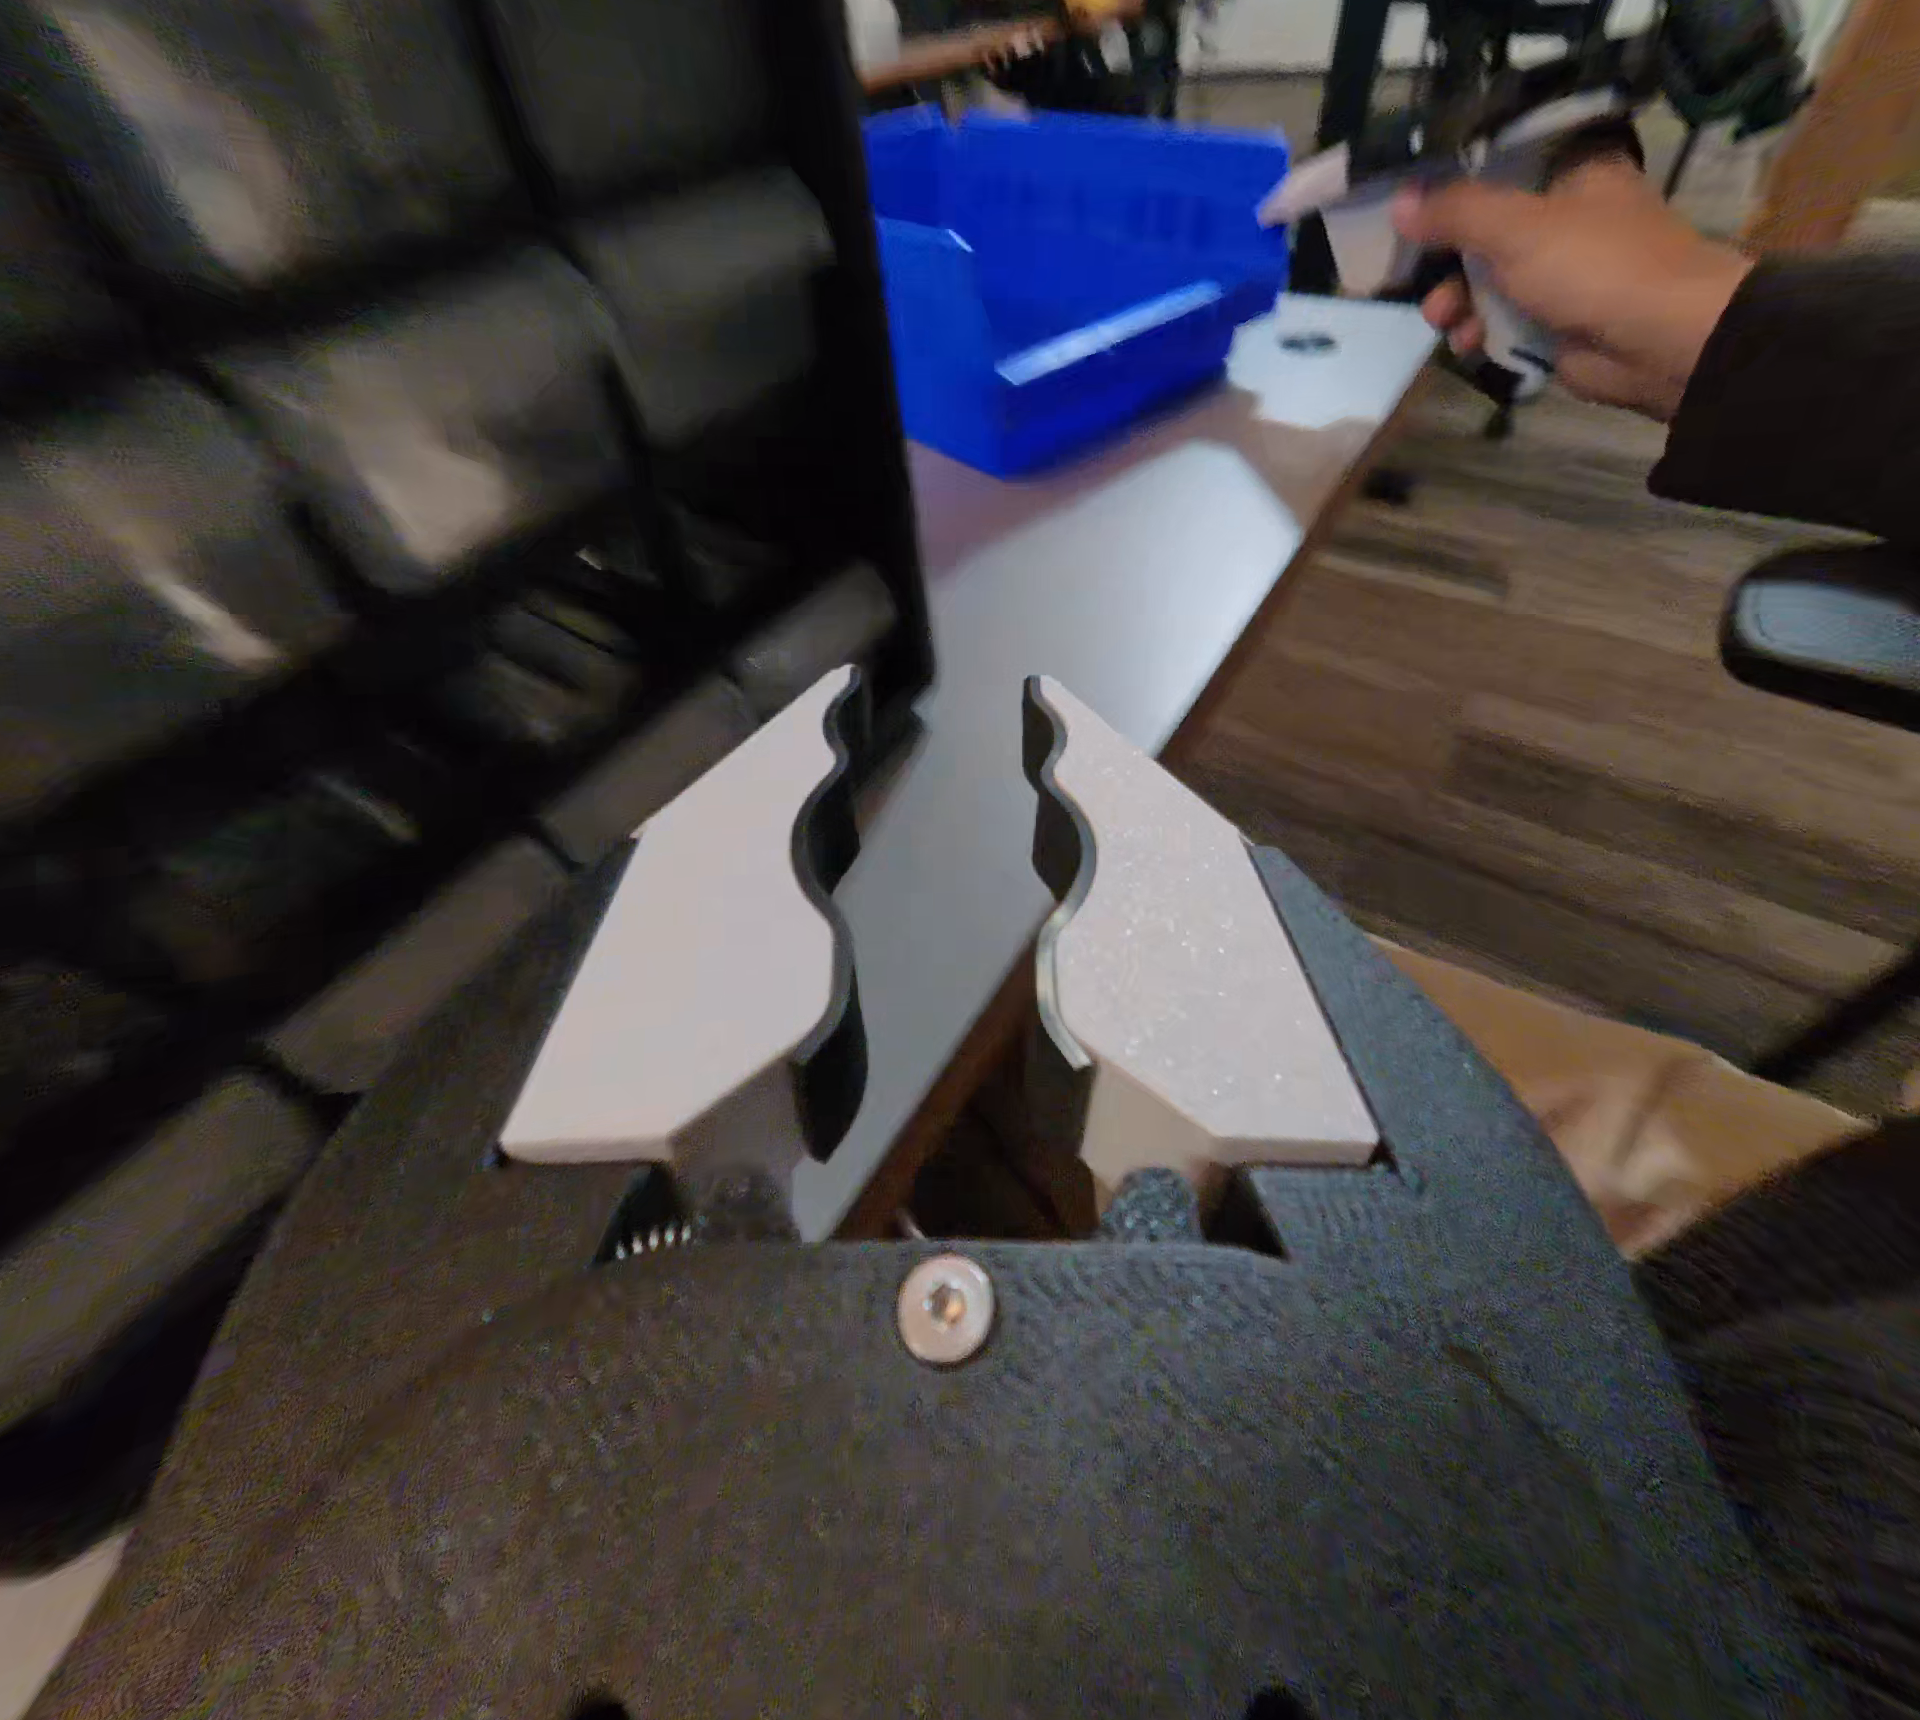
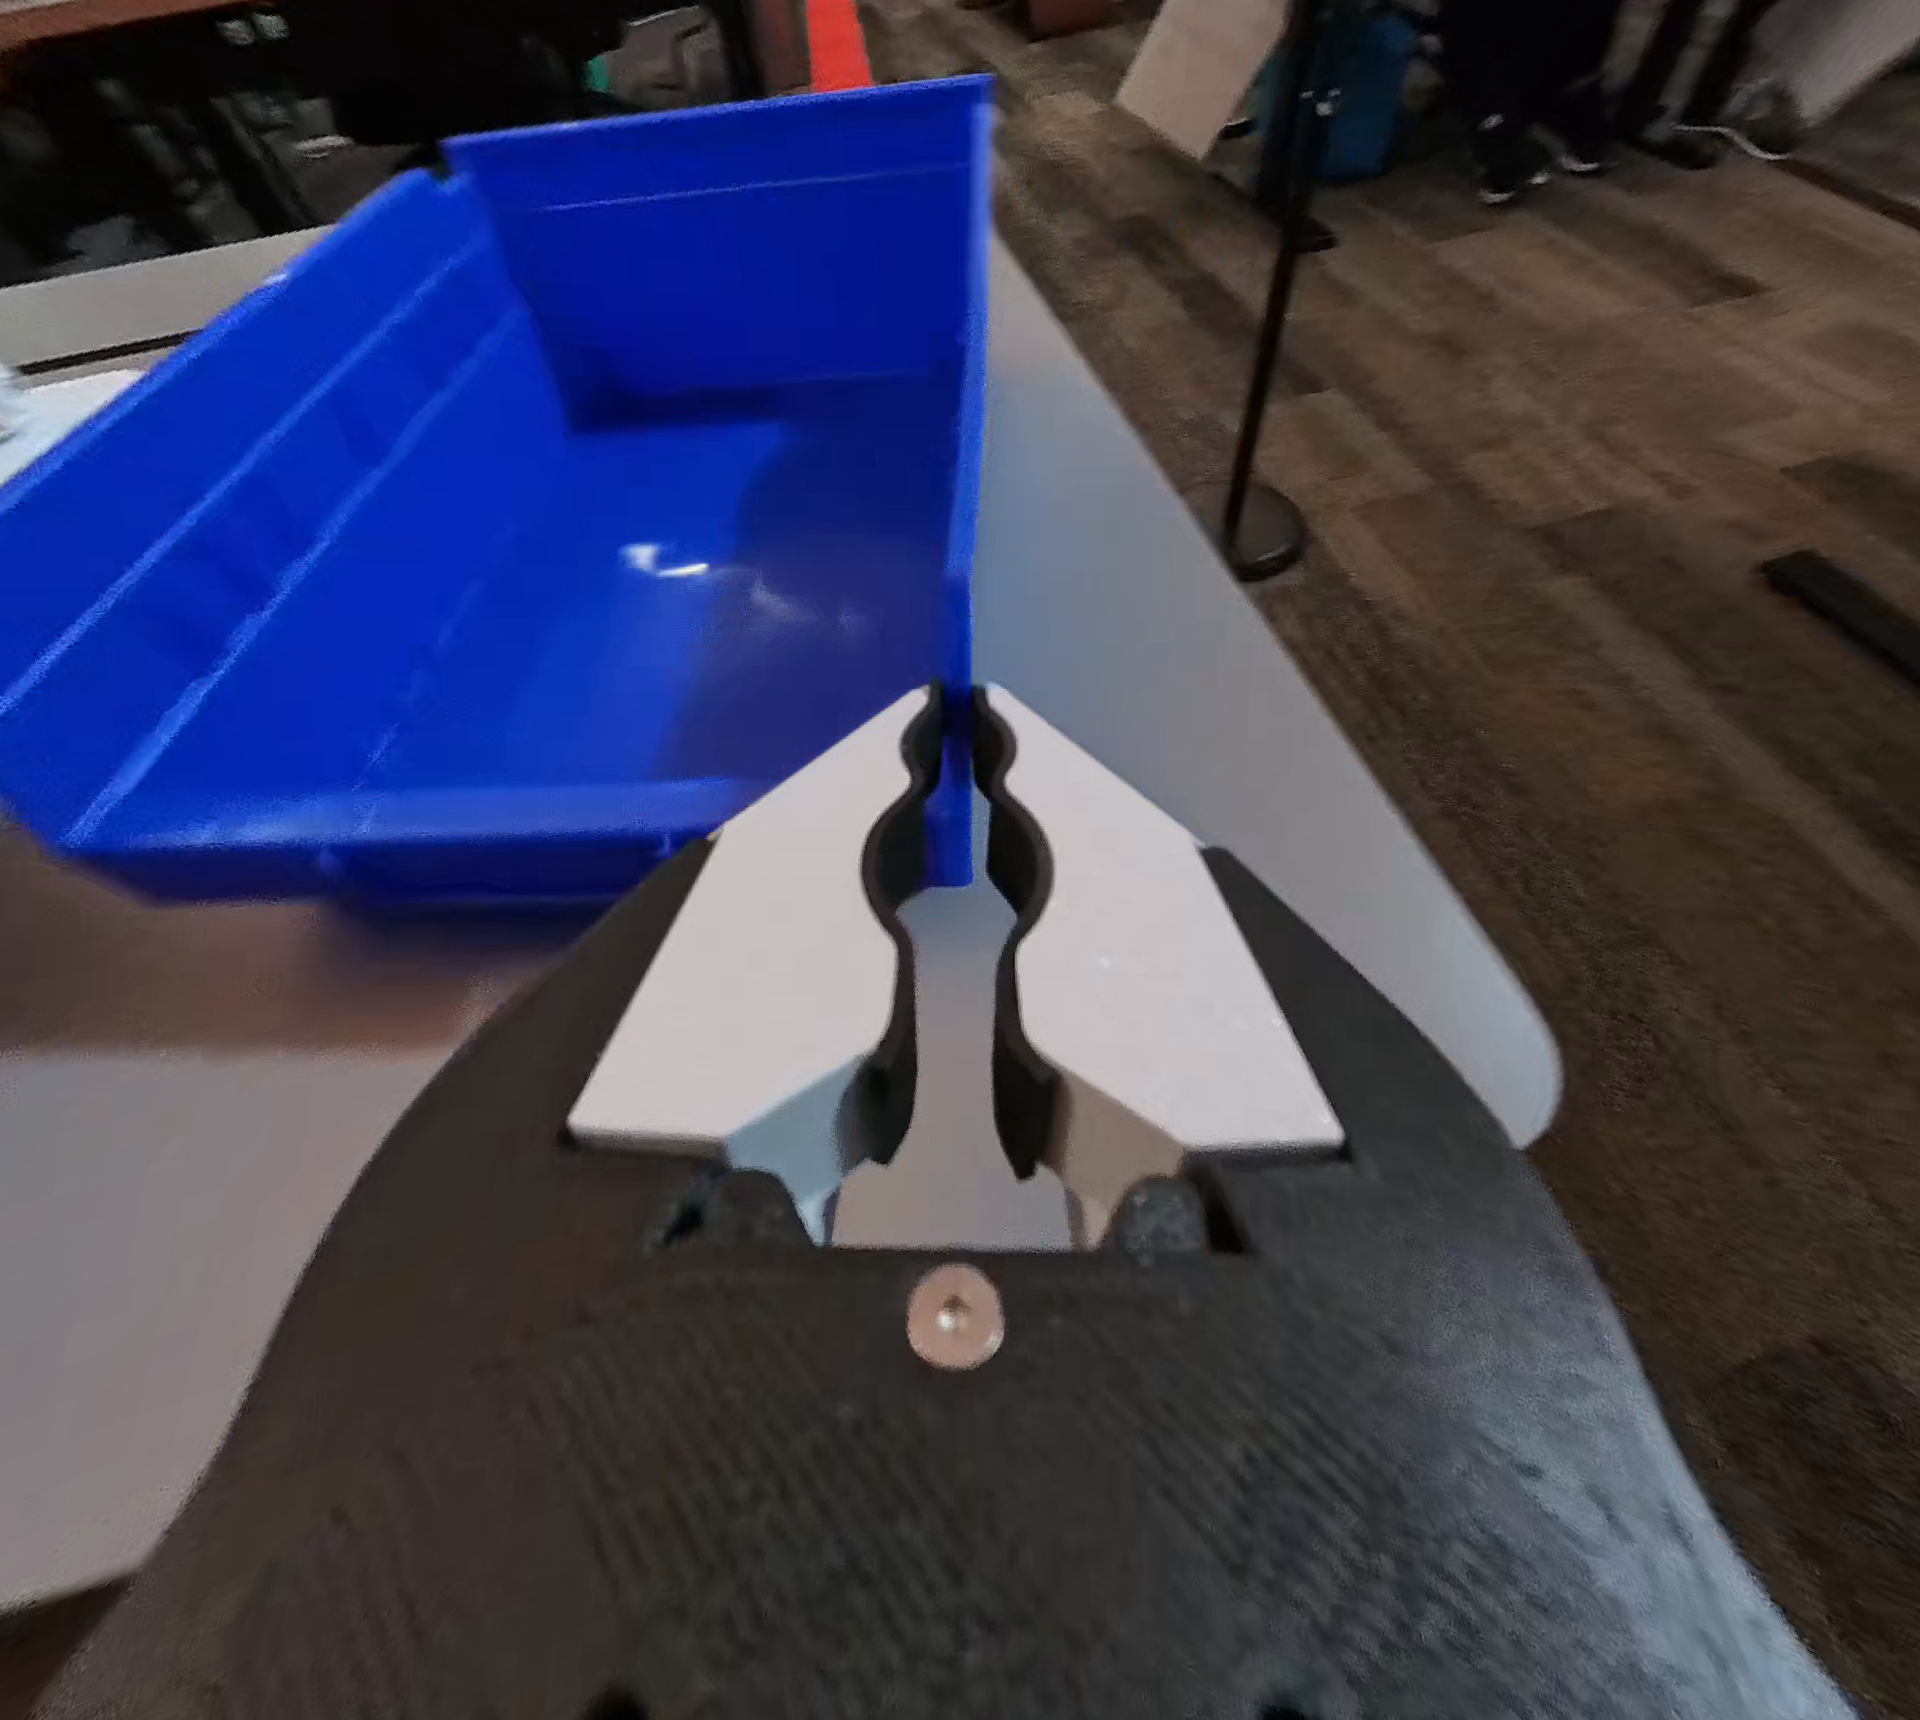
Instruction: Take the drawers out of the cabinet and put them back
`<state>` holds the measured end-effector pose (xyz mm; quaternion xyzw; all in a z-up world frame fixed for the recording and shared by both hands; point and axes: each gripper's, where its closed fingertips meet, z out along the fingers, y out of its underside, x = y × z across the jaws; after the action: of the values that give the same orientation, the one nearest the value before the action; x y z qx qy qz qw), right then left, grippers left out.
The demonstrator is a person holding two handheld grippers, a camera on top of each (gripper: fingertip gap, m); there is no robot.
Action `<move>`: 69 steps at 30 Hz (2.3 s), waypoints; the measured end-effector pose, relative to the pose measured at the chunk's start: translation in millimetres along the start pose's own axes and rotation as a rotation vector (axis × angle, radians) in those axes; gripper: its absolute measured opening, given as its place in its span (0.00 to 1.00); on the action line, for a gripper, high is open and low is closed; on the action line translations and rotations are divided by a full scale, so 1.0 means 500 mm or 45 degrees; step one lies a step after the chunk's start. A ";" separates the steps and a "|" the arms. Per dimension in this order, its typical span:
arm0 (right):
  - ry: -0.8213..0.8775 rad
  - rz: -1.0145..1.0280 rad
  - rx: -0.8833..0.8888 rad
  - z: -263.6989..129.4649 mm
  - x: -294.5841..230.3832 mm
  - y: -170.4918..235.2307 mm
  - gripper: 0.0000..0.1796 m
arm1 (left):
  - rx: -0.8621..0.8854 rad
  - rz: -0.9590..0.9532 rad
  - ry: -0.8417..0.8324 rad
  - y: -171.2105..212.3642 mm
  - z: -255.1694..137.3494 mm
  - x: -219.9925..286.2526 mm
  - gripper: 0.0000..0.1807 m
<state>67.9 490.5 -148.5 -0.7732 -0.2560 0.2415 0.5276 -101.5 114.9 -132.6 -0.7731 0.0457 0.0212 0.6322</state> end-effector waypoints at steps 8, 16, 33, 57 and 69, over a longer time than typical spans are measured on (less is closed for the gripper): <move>0.108 0.127 0.038 0.035 0.087 -0.032 0.20 | 0.057 -0.176 -0.034 -0.013 -0.070 -0.070 0.16; -0.281 -0.120 0.502 -0.157 -0.217 -0.158 0.31 | -0.033 -0.099 -0.078 0.032 -0.045 -0.081 0.17; -0.759 -0.142 0.296 -0.180 -0.421 -0.049 0.31 | 0.111 0.019 -0.046 -0.034 -0.090 -0.091 0.17; -0.852 0.044 0.294 -0.135 -0.470 -0.065 0.28 | -1.287 -0.135 -0.767 0.275 -0.796 -0.876 0.12; -0.882 0.092 0.264 -0.129 -0.461 -0.056 0.28 | -1.531 -0.226 -0.649 0.355 -0.799 -0.830 0.12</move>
<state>-67.9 304.7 -77.4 -0.5967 -0.3661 0.5322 0.4761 -541.5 -293.2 -188.2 -0.9632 -0.1890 0.1732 0.0807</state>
